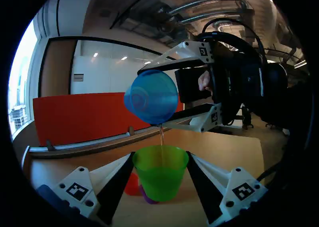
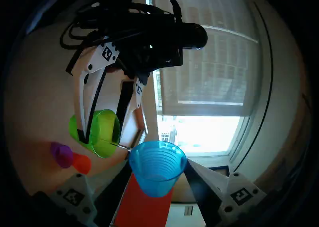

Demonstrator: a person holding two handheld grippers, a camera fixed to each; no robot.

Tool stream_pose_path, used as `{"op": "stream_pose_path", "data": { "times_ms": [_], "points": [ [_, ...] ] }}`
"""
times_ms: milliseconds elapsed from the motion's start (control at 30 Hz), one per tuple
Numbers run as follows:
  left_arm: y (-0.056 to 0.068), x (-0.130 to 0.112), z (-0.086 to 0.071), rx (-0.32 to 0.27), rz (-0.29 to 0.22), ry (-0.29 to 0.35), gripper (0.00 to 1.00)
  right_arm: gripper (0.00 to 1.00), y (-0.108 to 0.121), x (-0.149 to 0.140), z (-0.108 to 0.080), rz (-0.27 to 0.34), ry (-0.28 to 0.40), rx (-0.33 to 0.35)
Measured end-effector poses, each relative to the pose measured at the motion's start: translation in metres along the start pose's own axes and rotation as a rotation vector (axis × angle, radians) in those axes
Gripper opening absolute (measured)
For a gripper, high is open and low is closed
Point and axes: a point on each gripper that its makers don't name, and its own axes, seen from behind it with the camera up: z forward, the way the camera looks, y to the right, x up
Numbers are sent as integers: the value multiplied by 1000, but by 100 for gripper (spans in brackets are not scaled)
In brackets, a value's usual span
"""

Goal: Pour water

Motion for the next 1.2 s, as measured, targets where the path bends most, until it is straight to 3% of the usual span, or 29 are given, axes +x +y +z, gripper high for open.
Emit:
{"op": "stream_pose_path", "data": {
  "times_ms": [1200],
  "points": [
    [1,2,-1,-2,2,1,90,91,-2,3,0,-45,-2,1]
  ]
}}
